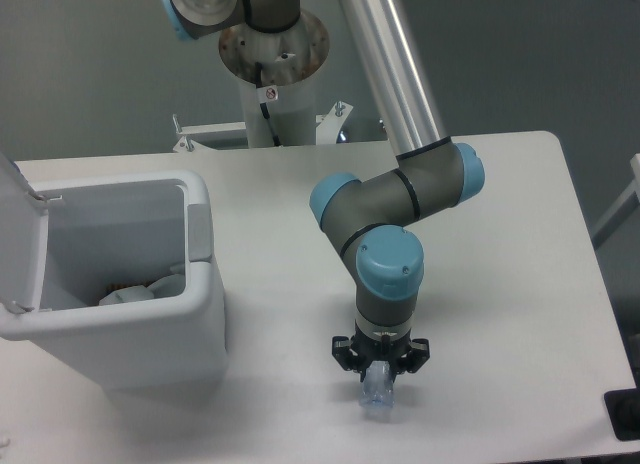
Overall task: Place the trash in the trash can
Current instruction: 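Lower the gripper around the bottle and close on it, then lift the bottle and carry it over the trash bin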
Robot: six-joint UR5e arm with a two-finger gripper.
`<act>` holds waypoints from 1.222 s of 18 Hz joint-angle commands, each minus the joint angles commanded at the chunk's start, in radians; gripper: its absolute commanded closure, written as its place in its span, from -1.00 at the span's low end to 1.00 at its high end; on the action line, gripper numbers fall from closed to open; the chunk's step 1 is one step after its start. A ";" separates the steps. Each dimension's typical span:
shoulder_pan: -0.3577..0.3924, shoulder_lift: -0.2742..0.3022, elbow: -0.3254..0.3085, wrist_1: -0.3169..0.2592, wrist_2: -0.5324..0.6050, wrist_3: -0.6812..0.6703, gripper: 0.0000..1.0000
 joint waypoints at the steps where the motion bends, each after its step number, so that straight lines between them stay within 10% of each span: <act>1: 0.006 0.017 0.021 -0.002 -0.014 -0.003 0.03; 13: 0.038 0.072 0.302 0.009 -0.218 -0.311 0.03; 22: -0.001 0.236 0.335 0.035 -0.348 -0.359 0.03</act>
